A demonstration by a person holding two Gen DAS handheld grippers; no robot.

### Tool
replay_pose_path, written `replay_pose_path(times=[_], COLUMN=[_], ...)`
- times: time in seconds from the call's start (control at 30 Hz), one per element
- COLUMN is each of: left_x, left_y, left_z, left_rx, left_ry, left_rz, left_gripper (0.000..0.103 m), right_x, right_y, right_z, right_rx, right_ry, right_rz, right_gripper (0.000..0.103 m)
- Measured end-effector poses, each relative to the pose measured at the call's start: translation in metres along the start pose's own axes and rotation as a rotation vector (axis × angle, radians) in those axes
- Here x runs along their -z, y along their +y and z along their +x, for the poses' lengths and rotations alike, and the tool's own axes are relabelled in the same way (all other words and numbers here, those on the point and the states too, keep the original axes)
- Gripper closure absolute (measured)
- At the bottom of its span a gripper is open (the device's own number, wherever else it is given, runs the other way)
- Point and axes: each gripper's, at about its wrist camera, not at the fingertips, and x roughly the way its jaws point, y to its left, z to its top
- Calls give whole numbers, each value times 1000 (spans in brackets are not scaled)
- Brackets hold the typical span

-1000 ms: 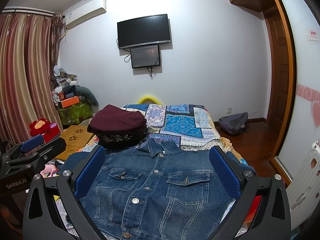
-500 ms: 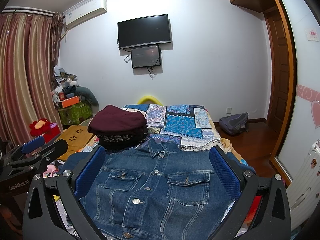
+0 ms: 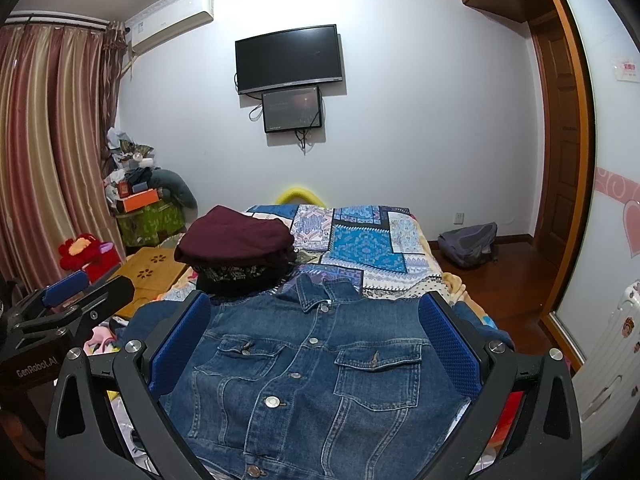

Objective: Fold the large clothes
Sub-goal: 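Lower the left tool and grasp the denim jacket sleeve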

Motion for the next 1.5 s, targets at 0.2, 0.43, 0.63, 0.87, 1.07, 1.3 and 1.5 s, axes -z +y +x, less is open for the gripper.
replay_pose_path(times=[0.2, 0.43, 0.63, 0.87, 1.07, 1.3, 1.5], left_x=[1, -3, -8, -2, 22, 57, 97], left_y=[4, 26, 60, 111, 169, 250, 328], left_z=[5, 21, 45, 82, 122, 161, 185], left_rx=[-15, -77, -183, -315, -382, -495, -532], left_ry=[2, 9, 18, 63, 142, 254, 381], left_rz=[3, -17, -45, -43, -110, -211, -394], left_gripper=[0, 0, 0, 0, 0, 0, 0], right_x=[-1, -2, -1, 3, 10, 21, 31], right_y=[-1, -4, -10, -17, -20, -22, -24], right_z=[9, 28, 53, 92, 124, 162, 189], right_rx=[1, 18, 34, 57, 60, 55, 37], right_ry=[21, 57, 106, 191, 284, 383, 485], right_rz=[2, -3, -3, -9, 12, 39, 60], right_gripper=[0, 0, 0, 0, 0, 0, 0])
